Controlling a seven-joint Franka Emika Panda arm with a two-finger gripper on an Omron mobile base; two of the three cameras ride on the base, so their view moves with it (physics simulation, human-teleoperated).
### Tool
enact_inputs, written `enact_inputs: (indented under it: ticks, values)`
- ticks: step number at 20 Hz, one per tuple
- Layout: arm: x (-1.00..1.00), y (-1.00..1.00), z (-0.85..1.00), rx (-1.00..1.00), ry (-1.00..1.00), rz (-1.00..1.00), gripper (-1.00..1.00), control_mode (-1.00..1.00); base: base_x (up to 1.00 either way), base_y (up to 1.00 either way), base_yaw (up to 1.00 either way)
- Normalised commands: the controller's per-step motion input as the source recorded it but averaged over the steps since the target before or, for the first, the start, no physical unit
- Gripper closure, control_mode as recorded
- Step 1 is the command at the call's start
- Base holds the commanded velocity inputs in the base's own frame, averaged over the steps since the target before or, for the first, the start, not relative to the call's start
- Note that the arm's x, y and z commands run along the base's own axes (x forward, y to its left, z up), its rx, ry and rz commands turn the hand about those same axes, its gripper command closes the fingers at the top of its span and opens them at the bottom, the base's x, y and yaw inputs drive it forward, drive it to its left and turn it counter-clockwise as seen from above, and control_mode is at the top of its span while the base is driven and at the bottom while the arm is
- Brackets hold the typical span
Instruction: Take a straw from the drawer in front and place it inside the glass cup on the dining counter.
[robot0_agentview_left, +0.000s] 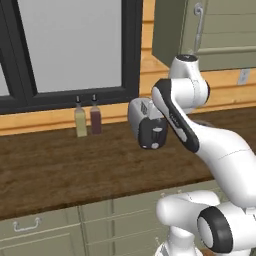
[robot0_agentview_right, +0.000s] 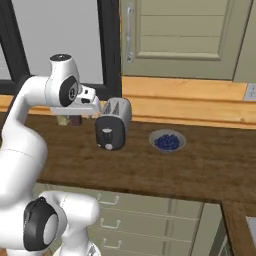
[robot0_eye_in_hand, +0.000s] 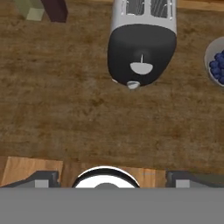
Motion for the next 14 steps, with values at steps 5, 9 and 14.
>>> enact_inputs:
  ticks: [5,9,14]
  values:
    - [0.0,0.0,0.0,0.0,0.0,0.0,-1.0,1.0,-0.52,0.6,-0.36]
    - [0.0,0.0,0.0,0.0,0.0,0.0,-1.0,1.0,-0.35,0.66,-0.44]
    - [0.0,0.0,0.0,0.0,0.0,0.0,-1.0,1.0,-0.28,0.71,-0.52]
